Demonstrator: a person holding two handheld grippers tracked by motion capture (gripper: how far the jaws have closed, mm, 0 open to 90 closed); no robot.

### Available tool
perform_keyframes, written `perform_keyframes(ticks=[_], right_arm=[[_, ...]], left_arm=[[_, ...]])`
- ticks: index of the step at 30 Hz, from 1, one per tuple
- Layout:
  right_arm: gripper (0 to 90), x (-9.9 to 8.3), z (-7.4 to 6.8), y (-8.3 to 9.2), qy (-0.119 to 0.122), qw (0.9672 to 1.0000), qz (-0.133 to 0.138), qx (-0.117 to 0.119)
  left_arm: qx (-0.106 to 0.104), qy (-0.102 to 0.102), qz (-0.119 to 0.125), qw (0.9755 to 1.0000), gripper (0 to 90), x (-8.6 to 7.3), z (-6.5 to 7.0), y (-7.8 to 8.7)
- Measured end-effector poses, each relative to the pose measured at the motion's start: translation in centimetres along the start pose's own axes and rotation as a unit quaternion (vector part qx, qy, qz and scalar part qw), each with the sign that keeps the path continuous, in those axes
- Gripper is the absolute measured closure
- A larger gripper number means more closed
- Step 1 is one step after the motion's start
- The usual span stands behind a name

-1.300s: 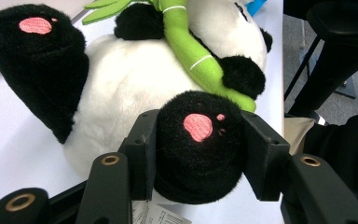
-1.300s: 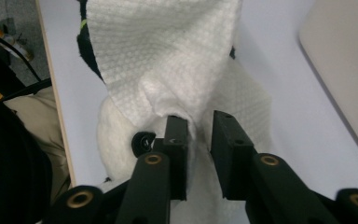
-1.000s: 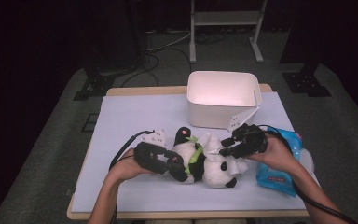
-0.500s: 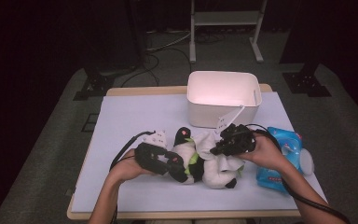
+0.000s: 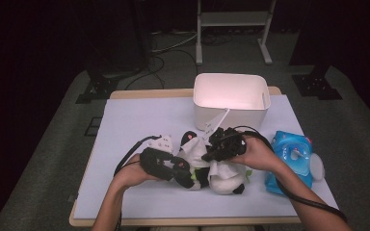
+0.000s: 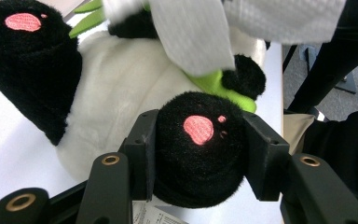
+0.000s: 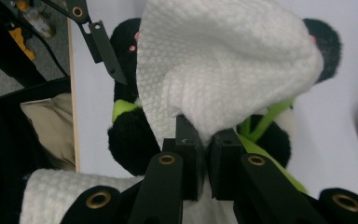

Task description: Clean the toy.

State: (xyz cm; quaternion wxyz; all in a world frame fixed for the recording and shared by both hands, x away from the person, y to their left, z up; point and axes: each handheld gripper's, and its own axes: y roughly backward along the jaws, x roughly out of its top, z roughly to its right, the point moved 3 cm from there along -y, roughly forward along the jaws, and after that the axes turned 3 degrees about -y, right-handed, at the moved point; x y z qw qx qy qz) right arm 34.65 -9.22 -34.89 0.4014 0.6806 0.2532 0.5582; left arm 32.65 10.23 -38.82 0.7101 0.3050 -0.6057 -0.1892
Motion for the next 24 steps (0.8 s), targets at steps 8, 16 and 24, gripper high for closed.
perform_keyframes(ticks=[8, 16, 24], right_arm=[[83.6, -1.2, -0.6, 0.0, -0.002, 0.9999, 0.003, 0.012], [84.0, -3.5, -0.5, 1.7, -0.025, 0.9995, 0.017, 0.003], [84.0, -5.8, -0.2, 3.2, -0.046, 0.9986, 0.025, -0.007]], left_arm=[[0.001, 0.001, -0.001, 1.0, 51.6, 0.0, 0.1, 0.0], [0.0, 0.003, 0.0, 1.0, 51.6, 0.0, 0.0, 0.0], [0.0, 0.003, 0.0, 1.0, 51.6, 0.0, 0.0, -0.1]])
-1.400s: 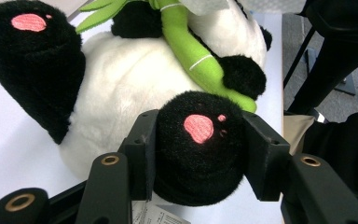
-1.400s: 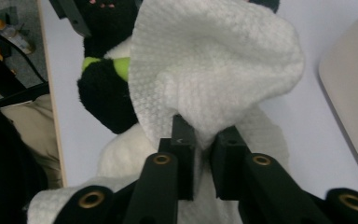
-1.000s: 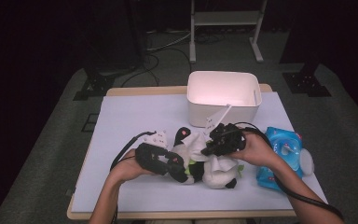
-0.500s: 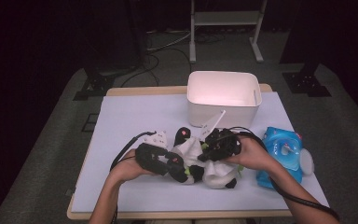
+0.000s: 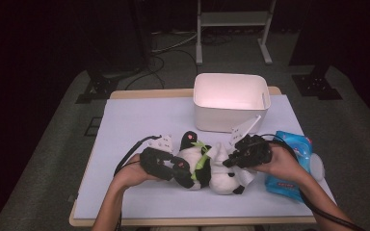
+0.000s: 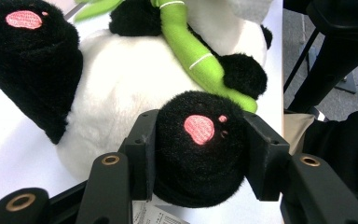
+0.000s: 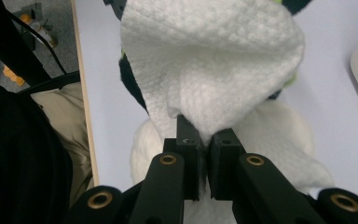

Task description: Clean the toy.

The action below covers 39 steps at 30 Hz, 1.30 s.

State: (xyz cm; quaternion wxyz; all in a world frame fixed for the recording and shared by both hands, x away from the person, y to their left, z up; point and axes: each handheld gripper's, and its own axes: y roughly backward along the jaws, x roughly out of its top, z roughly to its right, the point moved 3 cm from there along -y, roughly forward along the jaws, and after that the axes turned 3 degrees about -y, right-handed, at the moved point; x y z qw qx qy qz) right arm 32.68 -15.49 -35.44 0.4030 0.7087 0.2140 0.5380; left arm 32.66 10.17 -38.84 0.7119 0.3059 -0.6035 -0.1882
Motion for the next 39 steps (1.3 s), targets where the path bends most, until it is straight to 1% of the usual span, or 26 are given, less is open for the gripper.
perform_keyframes(ticks=[4, 5, 7, 8, 9, 10, 12, 15, 17, 23, 24, 27, 30, 32, 36, 39], right_arm=[[84.0, -0.7, 0.2, 0.3, -0.005, 1.0, 0.0, -0.001], [84.0, -1.0, 0.2, 0.3, -0.011, 0.9999, -0.001, -0.001], [84.0, -1.5, 0.4, 0.4, -0.013, 0.9999, -0.002, -0.001], [84.0, -2.1, 0.5, 0.5, -0.022, 0.9998, -0.002, -0.001], [84.0, -2.1, 0.5, 0.5, -0.022, 0.9998, -0.002, -0.001], [84.0, -2.6, 0.7, 0.6, -0.029, 0.9996, -0.002, -0.001], [84.0, -2.9, 0.8, 0.6, -0.028, 0.9996, -0.001, 0.0], [84.0, -3.8, 1.2, 0.8, -0.038, 0.9993, -0.001, -0.002], [84.0, -3.9, 1.2, 0.9, -0.042, 0.9991, 0.0, -0.002], [84.0, -5.1, 1.5, 1.0, -0.054, 0.9986, 0.0, -0.004], [84.0, -5.3, 1.5, 1.0, -0.06, 0.9982, 0.0, -0.004], [84.0, -5.9, 1.5, 1.1, -0.067, 0.9978, -0.001, -0.004], [84.0, -6.0, 1.4, 1.1, -0.063, 0.998, 0.0, -0.003], [84.0, -5.7, 1.2, 1.1, -0.059, 0.9983, -0.001, -0.001], [84.0, -4.7, 0.7, 0.7, -0.038, 0.9992, -0.004, 0.004], [84.0, -3.5, 0.1, 0.1, -0.027, 0.9996, -0.005, 0.01]], left_arm=[[0.001, 0.0, 0.0, 1.0, 51.6, 0.0, 0.0, 0.0], [0.001, -0.001, -0.001, 1.0, 51.6, 0.0, 0.0, 0.0], [0.001, -0.001, -0.001, 1.0, 51.6, 0.0, 0.0, 0.0], [0.001, -0.001, -0.002, 1.0, 51.6, 0.0, 0.0, 0.0], [0.001, -0.001, -0.002, 1.0, 51.6, 0.0, 0.0, 0.0], [0.001, -0.002, -0.002, 1.0, 51.6, 0.0, -0.1, 0.0], [0.001, -0.002, -0.002, 1.0, 51.6, 0.0, -0.1, 0.0], [0.002, -0.002, -0.002, 1.0, 51.6, 0.0, 0.0, 0.0], [0.002, -0.002, -0.002, 1.0, 51.6, 0.0, 0.0, 0.0], [0.002, -0.002, -0.003, 1.0, 51.6, 0.0, 0.0, 0.0], [0.002, -0.001, -0.003, 1.0, 51.6, 0.0, 0.0, 0.0], [0.002, -0.001, -0.003, 1.0, 51.6, 0.0, 0.0, 0.0], [0.002, 0.0, -0.002, 1.0, 51.6, 0.1, 0.0, -0.1], [0.002, 0.0, -0.002, 1.0, 51.6, 0.1, 0.0, -0.1], [0.003, -0.001, -0.003, 1.0, 51.6, 0.1, 0.0, -0.1], [0.004, 0.0, -0.002, 1.0, 51.6, 0.1, 0.0, -0.2]])
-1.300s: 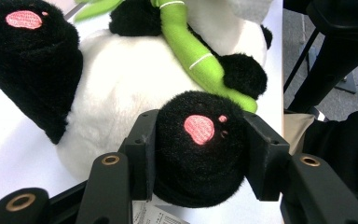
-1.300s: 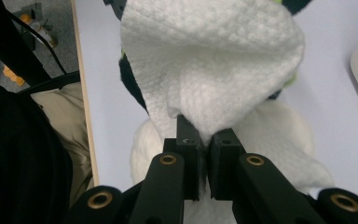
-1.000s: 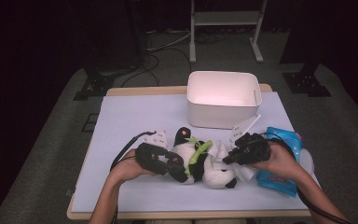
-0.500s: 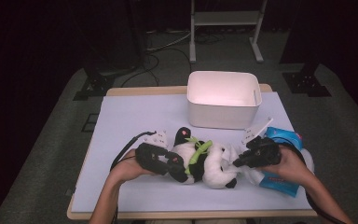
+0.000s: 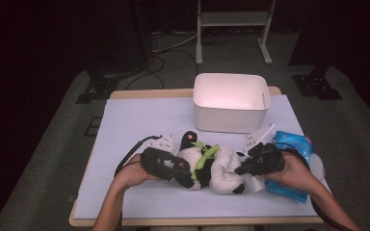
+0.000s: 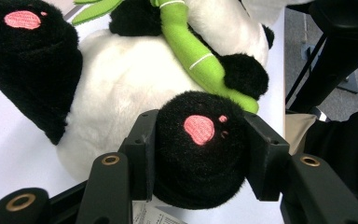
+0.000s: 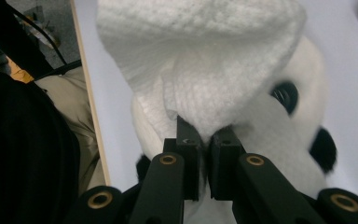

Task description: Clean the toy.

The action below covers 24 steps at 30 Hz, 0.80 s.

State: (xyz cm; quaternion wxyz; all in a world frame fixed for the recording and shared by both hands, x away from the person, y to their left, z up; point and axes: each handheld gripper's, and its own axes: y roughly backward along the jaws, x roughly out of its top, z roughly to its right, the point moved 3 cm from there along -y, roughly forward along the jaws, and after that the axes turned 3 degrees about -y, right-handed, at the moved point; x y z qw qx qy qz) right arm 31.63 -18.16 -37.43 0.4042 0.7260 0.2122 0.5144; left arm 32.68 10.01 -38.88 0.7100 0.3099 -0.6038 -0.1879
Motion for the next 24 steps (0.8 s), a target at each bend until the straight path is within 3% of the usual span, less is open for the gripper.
perform_keyframes(ticks=[9, 15, 19, 24], right_arm=[[84.0, 2.7, -1.0, -1.3, 0.029, 0.9995, -0.007, 0.008], [84.1, 4.3, -1.9, -2.7, 0.046, 0.9986, -0.005, 0.026], [84.0, 4.5, -2.4, -3.4, 0.057, 0.9979, -0.015, 0.028], [84.0, 3.5, -2.3, -2.8, 0.046, 0.9985, -0.013, 0.028]], left_arm=[[0.0, -0.002, -0.003, 1.0, 51.6, 0.0, 0.0, -0.1], [-0.001, -0.002, -0.002, 1.0, 51.5, 0.0, 0.0, -0.1], [-0.002, -0.003, -0.003, 1.0, 51.6, -0.1, 0.0, -0.1], [-0.001, -0.004, -0.002, 1.0, 51.6, 0.0, 0.0, -0.1]])
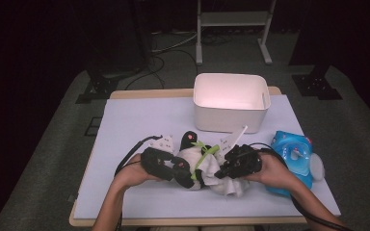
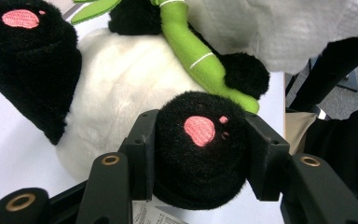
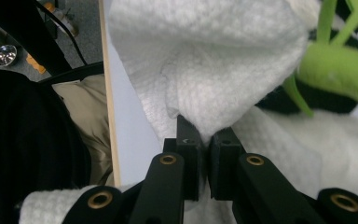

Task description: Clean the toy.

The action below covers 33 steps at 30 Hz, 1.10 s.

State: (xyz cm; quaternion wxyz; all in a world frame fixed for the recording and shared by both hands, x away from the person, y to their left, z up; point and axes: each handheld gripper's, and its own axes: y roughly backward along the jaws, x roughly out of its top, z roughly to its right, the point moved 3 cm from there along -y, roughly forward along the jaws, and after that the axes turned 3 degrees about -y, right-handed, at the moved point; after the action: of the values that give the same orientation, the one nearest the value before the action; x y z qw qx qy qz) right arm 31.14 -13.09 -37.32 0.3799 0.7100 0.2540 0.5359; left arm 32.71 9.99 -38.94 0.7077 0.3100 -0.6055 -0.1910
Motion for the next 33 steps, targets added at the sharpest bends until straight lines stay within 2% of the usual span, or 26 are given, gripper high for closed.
perform_keyframes(ticks=[6, 12, 17, 27, 33], right_arm=[[84.0, -1.9, 0.3, 1.1, -0.014, 0.9998, -0.002, -0.011], [84.0, -4.2, 1.3, 2.5, -0.045, 0.9986, 0.002, -0.026], [84.0, -5.3, 2.3, 3.2, -0.06, 0.9976, 0.006, -0.034], [84.0, -5.7, 4.6, 4.0, -0.09, 0.994, 0.008, -0.061], [84.1, -5.1, 6.3, 3.5, -0.102, 0.9922, -0.002, -0.072]], left_arm=[[0.0, 0.0, -0.003, 1.0, 51.6, 0.0, 0.1, 0.0], [0.0, 0.0, -0.004, 1.0, 51.6, 0.0, 0.1, 0.0], [0.0, 0.0, -0.005, 1.0, 51.6, 0.0, 0.2, 0.0], [-0.001, -0.001, -0.007, 1.0, 51.6, 0.0, 0.4, -0.1], [-0.004, -0.005, -0.012, 0.9999, 51.5, -0.1, 0.6, -0.1]])
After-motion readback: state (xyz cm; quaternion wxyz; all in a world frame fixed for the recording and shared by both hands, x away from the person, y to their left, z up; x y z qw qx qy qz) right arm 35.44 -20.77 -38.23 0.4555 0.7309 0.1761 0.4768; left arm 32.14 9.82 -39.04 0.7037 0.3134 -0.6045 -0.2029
